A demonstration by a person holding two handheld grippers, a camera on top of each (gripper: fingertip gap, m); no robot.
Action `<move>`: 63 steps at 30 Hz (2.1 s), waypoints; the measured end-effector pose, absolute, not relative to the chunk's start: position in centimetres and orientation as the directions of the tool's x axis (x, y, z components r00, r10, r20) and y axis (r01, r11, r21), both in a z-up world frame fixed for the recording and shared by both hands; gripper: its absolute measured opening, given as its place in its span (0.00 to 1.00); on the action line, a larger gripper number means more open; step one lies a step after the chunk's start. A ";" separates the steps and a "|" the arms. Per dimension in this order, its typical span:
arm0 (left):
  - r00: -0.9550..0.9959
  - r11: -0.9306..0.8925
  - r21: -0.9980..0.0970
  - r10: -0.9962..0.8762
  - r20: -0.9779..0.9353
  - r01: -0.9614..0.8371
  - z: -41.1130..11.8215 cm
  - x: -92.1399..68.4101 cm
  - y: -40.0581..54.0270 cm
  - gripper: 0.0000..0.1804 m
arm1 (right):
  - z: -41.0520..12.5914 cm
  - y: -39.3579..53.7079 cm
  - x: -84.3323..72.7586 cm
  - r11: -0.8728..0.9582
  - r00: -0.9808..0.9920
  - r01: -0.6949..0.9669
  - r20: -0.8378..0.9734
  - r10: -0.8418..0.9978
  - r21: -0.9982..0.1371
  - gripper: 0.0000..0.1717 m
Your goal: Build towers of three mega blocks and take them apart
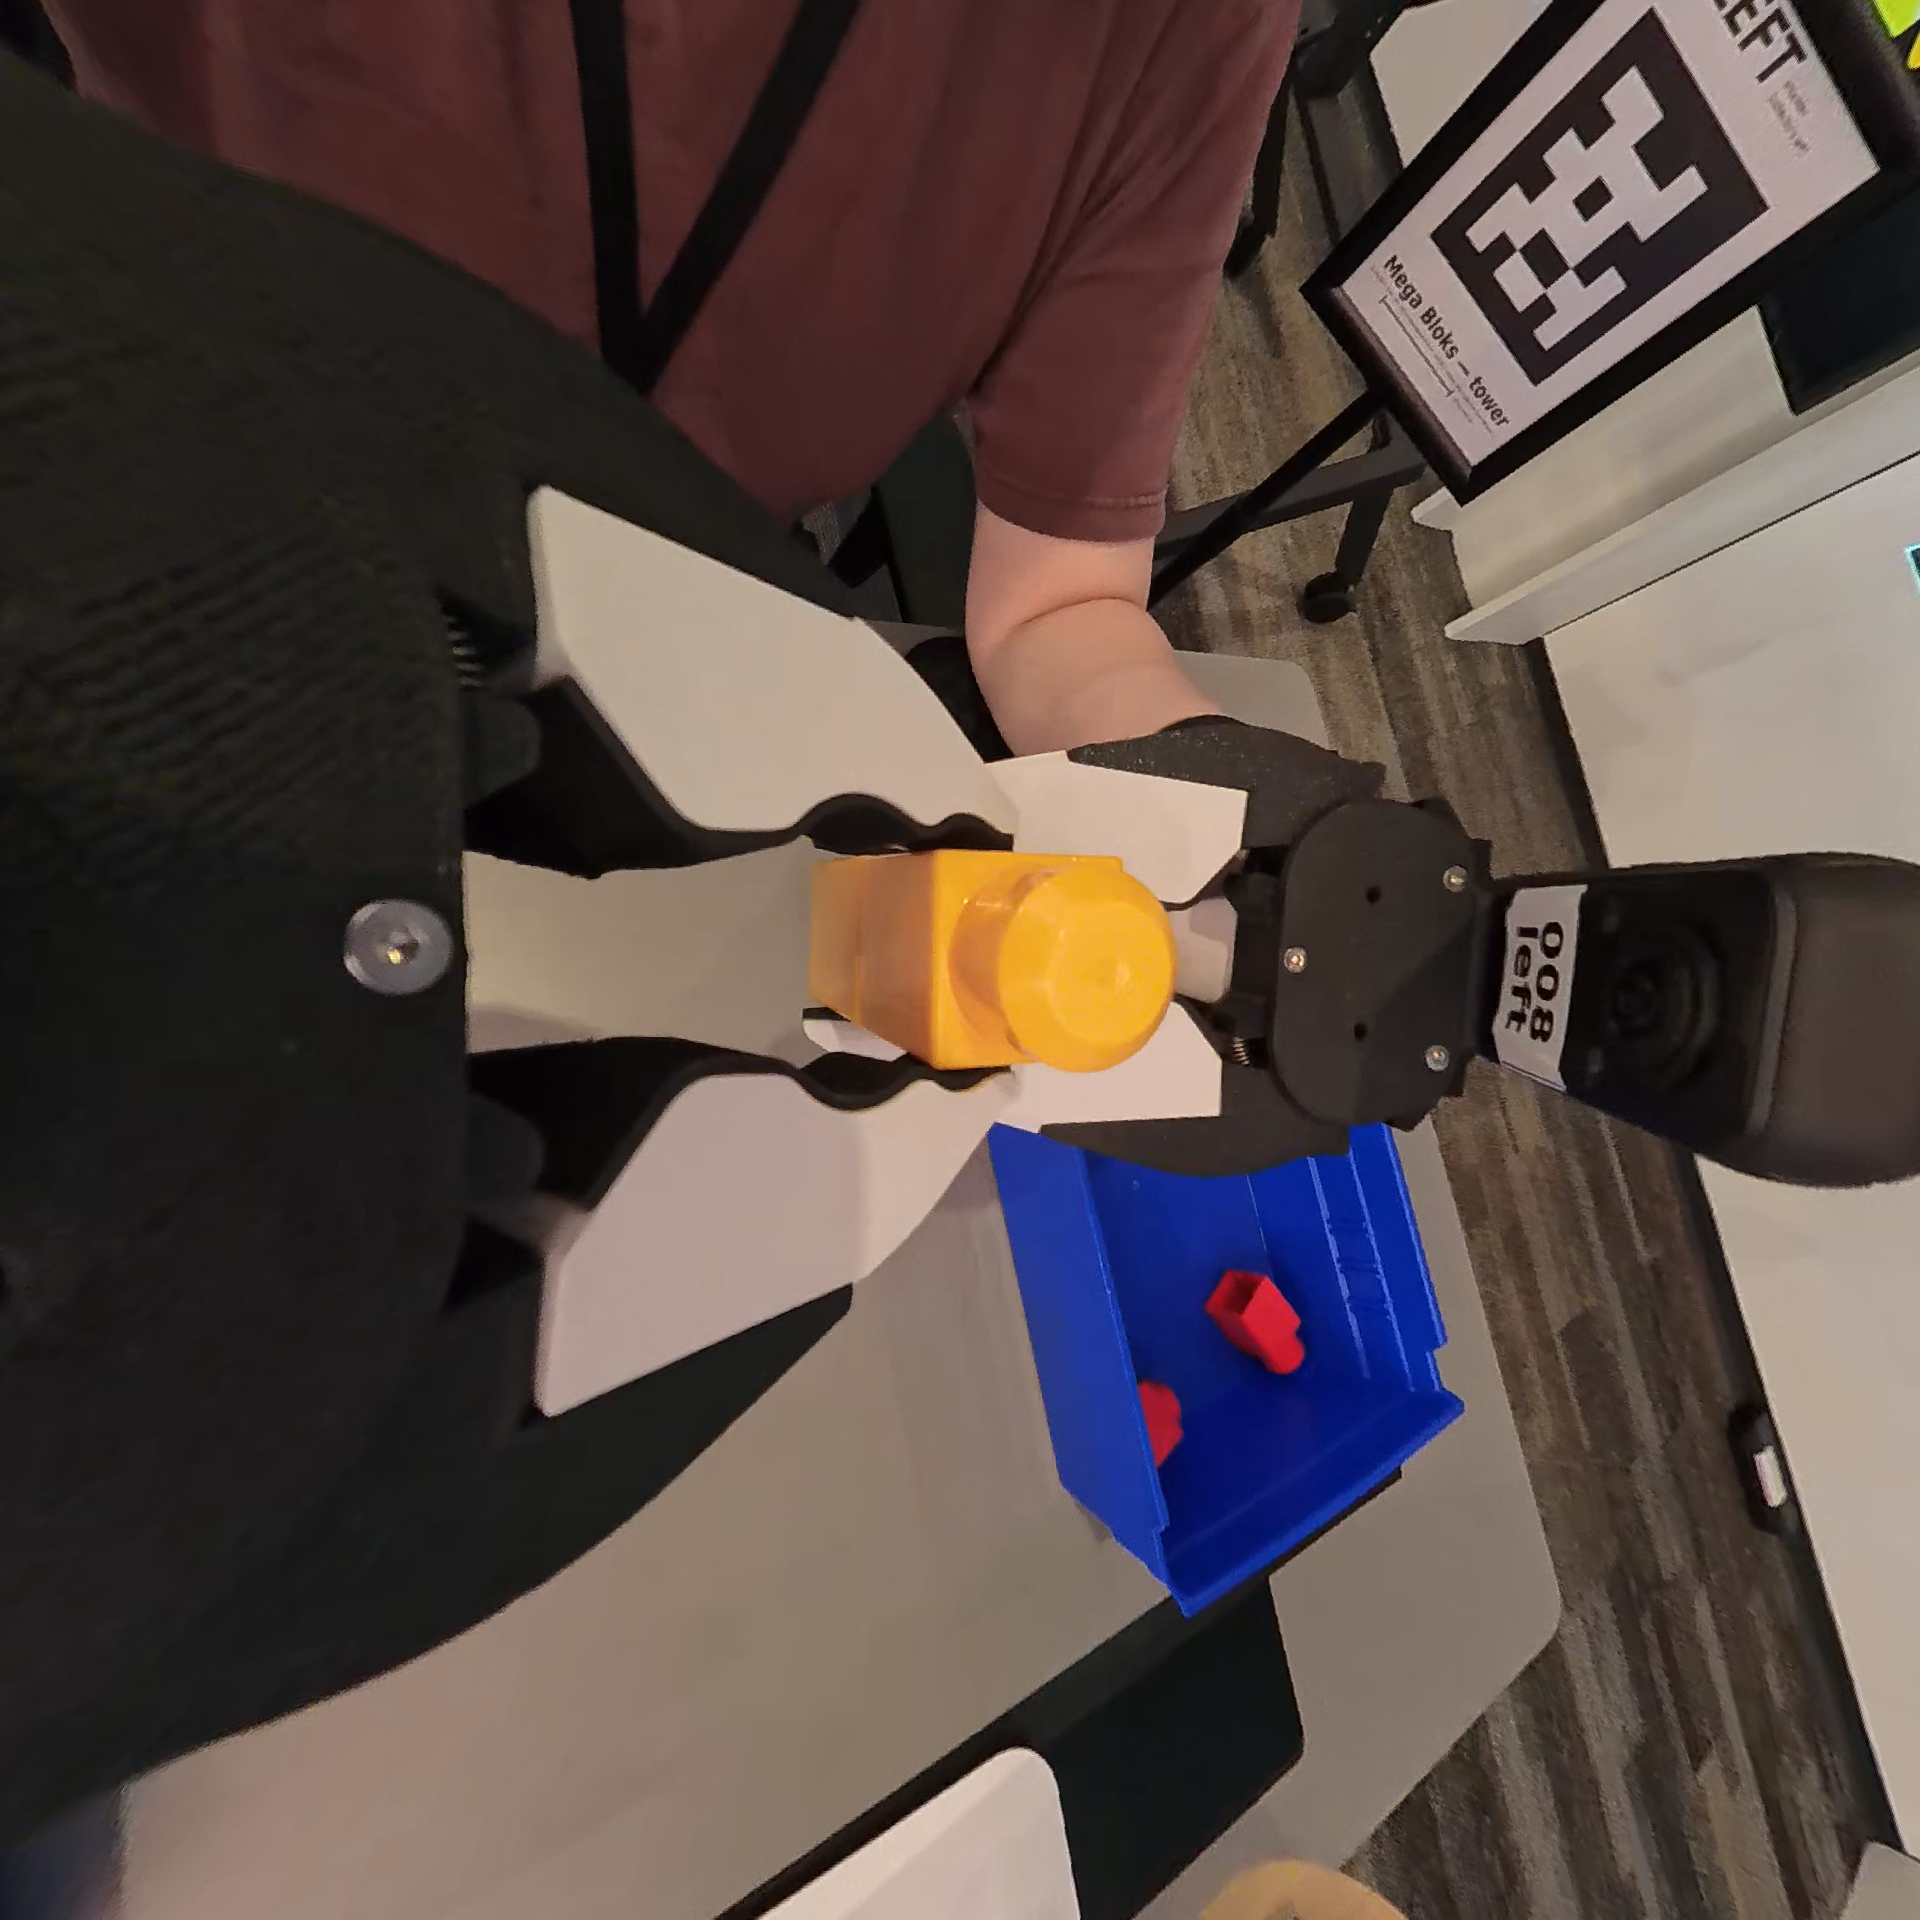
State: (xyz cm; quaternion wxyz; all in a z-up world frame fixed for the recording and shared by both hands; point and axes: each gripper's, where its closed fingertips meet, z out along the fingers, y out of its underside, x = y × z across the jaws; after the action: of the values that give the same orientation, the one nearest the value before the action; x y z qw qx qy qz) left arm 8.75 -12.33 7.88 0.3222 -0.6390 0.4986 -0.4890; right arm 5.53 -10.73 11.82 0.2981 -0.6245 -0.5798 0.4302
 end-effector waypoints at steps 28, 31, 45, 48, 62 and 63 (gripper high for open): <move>0.846 -0.629 -0.734 -0.513 0.144 -0.257 -12.2 11.4 -1.2 0.42 | 19.3 -5.5 23.5 0.039 0.300 -0.078 0.014 0.954 -0.996 0.21; 0.878 -0.662 -0.714 -0.457 0.145 -0.227 -13.1 11.4 -0.1 0.39 | 18.3 -5.5 24.3 0.007 0.259 -0.068 -0.011 0.966 -0.998 0.21; 0.731 -0.647 -0.749 -0.581 0.358 -0.147 -4.4 11.1 1.2 0.20 | 13.2 -5.1 23.8 -0.236 -0.032 0.047 -0.237 0.971 -0.971 0.21; 0.531 -0.567 -0.808 -0.740 0.413 -0.160 5.6 11.0 -1.3 0.20 | 10.9 -6.8 20.8 -0.311 -0.197 0.177 -0.343 0.918 -0.934 0.21; 0.299 -0.456 -0.614 -0.889 0.347 -0.644 10.6 15.7 -7.9 0.20 | 6.1 -10.6 14.3 -0.231 -0.303 0.457 -0.394 0.868 -0.859 0.21; 0.287 -0.456 -0.607 -0.888 0.360 -0.651 10.4 15.9 -8.0 0.20 | 6.0 -10.7 14.2 -0.225 -0.303 0.459 -0.390 0.870 -0.859 0.21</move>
State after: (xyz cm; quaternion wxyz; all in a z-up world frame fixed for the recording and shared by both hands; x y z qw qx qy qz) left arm 15.88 -8.03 10.38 0.1748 -0.7829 0.4913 -0.3393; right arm 14.22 -10.66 6.03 0.1875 -0.5599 -0.5935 0.5470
